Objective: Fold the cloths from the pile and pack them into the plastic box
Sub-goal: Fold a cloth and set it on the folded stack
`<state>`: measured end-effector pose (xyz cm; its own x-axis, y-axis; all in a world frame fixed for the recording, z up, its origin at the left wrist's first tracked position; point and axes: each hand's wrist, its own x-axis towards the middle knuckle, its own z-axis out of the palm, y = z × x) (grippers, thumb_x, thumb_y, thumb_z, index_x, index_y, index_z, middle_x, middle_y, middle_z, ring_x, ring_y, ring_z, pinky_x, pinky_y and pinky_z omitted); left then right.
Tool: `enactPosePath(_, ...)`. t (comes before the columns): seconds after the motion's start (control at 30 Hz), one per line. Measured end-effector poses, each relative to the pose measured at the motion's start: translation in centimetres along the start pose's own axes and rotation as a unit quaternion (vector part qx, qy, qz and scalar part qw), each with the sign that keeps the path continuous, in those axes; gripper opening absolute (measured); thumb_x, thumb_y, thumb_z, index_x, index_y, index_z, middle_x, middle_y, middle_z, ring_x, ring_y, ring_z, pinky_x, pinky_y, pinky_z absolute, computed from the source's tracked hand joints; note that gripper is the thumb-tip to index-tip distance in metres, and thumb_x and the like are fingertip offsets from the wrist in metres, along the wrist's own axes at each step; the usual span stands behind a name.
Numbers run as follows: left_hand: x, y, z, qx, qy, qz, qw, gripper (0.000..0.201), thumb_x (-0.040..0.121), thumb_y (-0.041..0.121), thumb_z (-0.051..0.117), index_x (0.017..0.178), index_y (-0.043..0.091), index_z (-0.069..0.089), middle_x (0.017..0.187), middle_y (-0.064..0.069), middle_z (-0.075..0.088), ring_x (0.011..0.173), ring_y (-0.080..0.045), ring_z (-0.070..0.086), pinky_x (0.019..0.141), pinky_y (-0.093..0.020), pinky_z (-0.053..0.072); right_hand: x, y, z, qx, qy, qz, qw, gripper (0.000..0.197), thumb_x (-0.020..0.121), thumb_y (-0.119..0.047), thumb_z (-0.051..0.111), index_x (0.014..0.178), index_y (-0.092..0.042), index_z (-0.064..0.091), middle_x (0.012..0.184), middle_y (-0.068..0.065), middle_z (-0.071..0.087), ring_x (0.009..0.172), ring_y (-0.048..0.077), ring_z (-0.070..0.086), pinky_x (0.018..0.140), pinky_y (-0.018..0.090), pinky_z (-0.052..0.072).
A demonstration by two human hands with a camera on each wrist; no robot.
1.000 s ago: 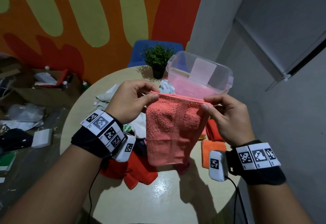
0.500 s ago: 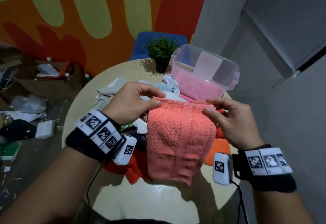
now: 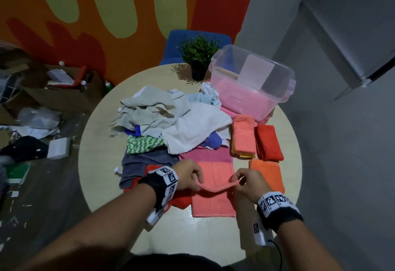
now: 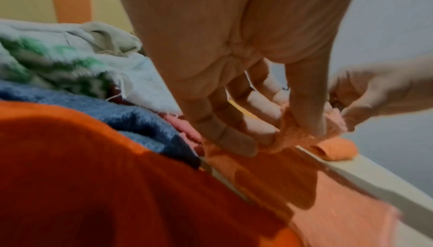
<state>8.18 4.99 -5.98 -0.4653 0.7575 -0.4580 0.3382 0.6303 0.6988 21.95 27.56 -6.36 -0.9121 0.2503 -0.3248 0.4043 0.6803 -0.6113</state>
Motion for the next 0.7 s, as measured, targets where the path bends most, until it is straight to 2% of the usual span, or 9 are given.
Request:
enactPosePath(0.07, -0.6, 0.1, 1.2, 0.043, -0.049, -0.003, 0.998, 0.019, 0.067, 0.014, 0.086, 0.081, 0.017, 0.074, 0.076, -0.002, 0.073, 0.061, -0.009, 0.060, 0.065, -0.027, 0.054, -0.8, 0.7, 0.7, -0.018, -0.045, 0.006, 0.999, 0.034, 0.066, 0.004, 0.072, 0.066, -0.029, 0.064, 0.077, -0.007, 0.072, 0.070, 0.007, 0.065, 0.068, 0.024, 0.054)
enactPosePath(0.17, -1.1, 0.1, 2.7, 0.070, -0.081, -0.016, 0.994, 0.021, 0.063, 0.013, 0.085, 0.073, 0.021, 0.068, 0.062, 0.006, 0.068, 0.052, -0.008, 0.058, 0.060, -0.027, 0.055, -1.7, 1.2, 1.3, -0.047, -0.122, 0.032, 0.991, 0.029, 0.065, 0.001, 0.074, 0.067, -0.026, 0.065, 0.078, -0.007, 0.071, 0.071, 0.006, 0.064, 0.067, 0.017, 0.051)
enactPosePath(0.23, -1.1, 0.1, 3.6, 0.069, -0.102, -0.016, 0.992, 0.024, 0.061, 0.010, 0.084, 0.069, 0.022, 0.065, 0.065, 0.001, 0.071, 0.052, -0.012, 0.060, 0.059, -0.030, 0.056, -2.1, 1.5, 1.4, -0.045, -0.130, 0.043, 0.990, 0.026, 0.065, -0.001, 0.075, 0.066, -0.025, 0.066, 0.078, -0.006, 0.071, 0.074, 0.007, 0.065, 0.068, 0.017, 0.051)
enactPosePath(0.37, -0.7, -0.5, 4.9, 0.114, -0.096, 0.000, 0.989, 0.019, 0.061, 0.008, 0.078, 0.074, 0.019, 0.069, 0.068, 0.000, 0.069, 0.046, -0.008, 0.055, 0.049, -0.023, 0.051, -2.7, 1.4, 1.8, -0.045, -0.143, 0.064, 0.987, 0.027, 0.067, -0.002, 0.076, 0.068, -0.026, 0.064, 0.082, -0.006, 0.070, 0.077, 0.009, 0.065, 0.065, 0.016, 0.049)
enactPosePath(0.43, -0.7, -1.1, 5.1, 0.137, -0.125, -0.009, 0.983, 0.023, 0.062, 0.016, 0.082, 0.081, 0.019, 0.071, 0.073, 0.005, 0.069, 0.048, -0.004, 0.055, 0.047, -0.018, 0.048, -2.8, 1.0, 2.4, -0.055, -0.176, 0.080, 0.980, 0.024, 0.067, -0.009, 0.082, 0.070, -0.025, 0.065, 0.083, -0.007, 0.069, 0.077, 0.008, 0.066, 0.064, 0.016, 0.049)
enactPosePath(0.5, -0.5, -1.3, 5.0, 0.146, -0.132, -0.027, 0.980, 0.033, 0.060, 0.035, 0.088, 0.085, 0.021, 0.071, 0.076, 0.008, 0.067, 0.059, -0.008, 0.060, 0.056, -0.023, 0.053, -2.9, 0.4, 2.6, -0.066, -0.194, 0.111, 0.972, 0.017, 0.071, -0.025, 0.084, 0.074, -0.021, 0.067, 0.080, -0.006, 0.070, 0.075, 0.009, 0.067, 0.063, 0.019, 0.051)
enactPosePath(0.6, 0.7, -1.5, 4.4, 0.149, 0.020, -0.012, 0.989, 0.024, 0.077, 0.043, 0.076, 0.086, 0.023, 0.070, 0.082, 0.007, 0.066, 0.078, -0.015, 0.063, 0.073, -0.028, 0.053, -1.9, 0.2, 2.0, -0.094, -0.064, 0.091, 0.989, 0.016, 0.080, -0.034, 0.075, 0.079, -0.024, 0.063, 0.083, -0.006, 0.066, 0.078, 0.012, 0.064, 0.073, 0.029, 0.056)
enactPosePath(0.67, 1.8, -2.0, 4.0, 0.123, 0.132, 0.000, 0.984, 0.020, 0.089, 0.034, 0.067, 0.104, 0.021, 0.068, 0.106, 0.000, 0.066, 0.102, -0.021, 0.059, 0.091, -0.031, 0.048, -0.7, 0.2, 1.5, -0.103, 0.026, 0.049, 0.993, 0.019, 0.085, -0.030, 0.072, 0.098, -0.027, 0.059, 0.105, -0.008, 0.060, 0.100, 0.015, 0.060, 0.091, 0.033, 0.052)
enactPosePath(0.7, 2.4, -2.3, 4.0, 0.122, 0.149, -0.006, 0.981, 0.027, 0.091, 0.030, 0.064, 0.116, 0.019, 0.065, 0.117, -0.002, 0.063, 0.113, -0.024, 0.054, 0.099, -0.032, 0.043, -0.1, 0.2, 1.4, -0.104, 0.037, 0.035, 0.993, 0.033, 0.085, -0.029, 0.073, 0.114, -0.028, 0.057, 0.118, -0.008, 0.056, 0.112, 0.016, 0.056, 0.100, 0.033, 0.047)
